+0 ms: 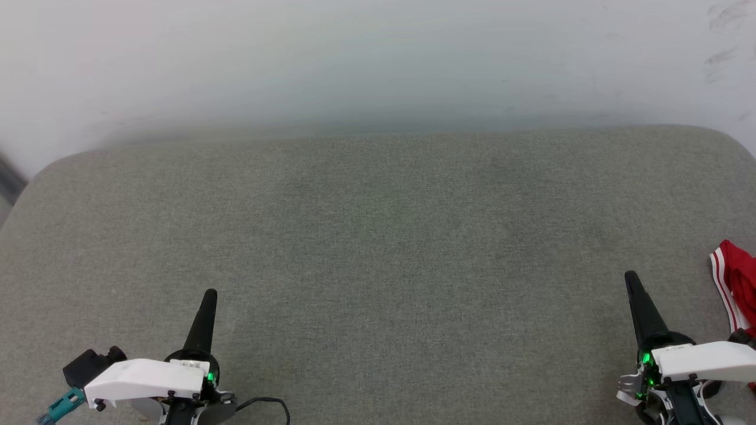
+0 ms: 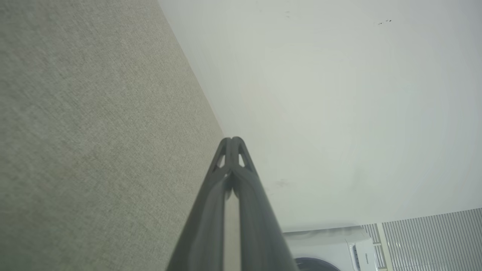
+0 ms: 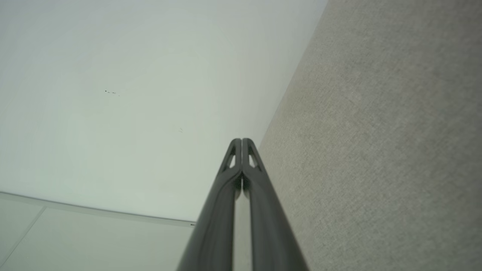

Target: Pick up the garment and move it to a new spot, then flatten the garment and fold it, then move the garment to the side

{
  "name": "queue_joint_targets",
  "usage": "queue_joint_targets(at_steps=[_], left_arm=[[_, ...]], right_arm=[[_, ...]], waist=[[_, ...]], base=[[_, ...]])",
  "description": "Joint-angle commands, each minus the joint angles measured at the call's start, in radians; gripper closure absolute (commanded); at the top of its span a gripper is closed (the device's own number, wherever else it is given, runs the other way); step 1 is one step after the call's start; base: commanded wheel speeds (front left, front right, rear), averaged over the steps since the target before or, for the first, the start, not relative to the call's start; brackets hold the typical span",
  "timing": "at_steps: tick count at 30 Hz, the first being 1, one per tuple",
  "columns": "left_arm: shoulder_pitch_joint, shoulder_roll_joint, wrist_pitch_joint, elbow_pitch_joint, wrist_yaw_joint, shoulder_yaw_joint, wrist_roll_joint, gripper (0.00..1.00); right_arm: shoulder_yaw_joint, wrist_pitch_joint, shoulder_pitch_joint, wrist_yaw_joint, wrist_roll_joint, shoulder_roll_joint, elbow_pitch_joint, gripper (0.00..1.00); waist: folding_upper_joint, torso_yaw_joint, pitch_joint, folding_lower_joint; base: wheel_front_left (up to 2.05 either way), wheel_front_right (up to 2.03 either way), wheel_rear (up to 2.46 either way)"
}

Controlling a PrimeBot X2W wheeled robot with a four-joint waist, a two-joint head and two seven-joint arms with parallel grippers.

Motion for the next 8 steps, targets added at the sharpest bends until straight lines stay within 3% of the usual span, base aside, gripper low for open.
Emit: queue_joint_targets(at_steps=[1,8], left_arm=[[-0.019,0.001,0.007,0.000,-0.004,0.006,-0.027,1.00],[-0.026,-0.001,0.021,0.007,-0.004,0.011,-0.076,1.00]], right_arm=[[-0.004,0.006,-0.018,0.000,0.027,0.003,-0.002,1.00],[-0.008,0.019,-0.021,0.000,0.077,0.004,0.001,1.00]], waist=[[0.0000,0.000,-0.001,0.0000],[0.0000,0.000,-0.004,0.0000]], base=[[0.00,0.00,0.00],[0.00,0.00,0.00]])
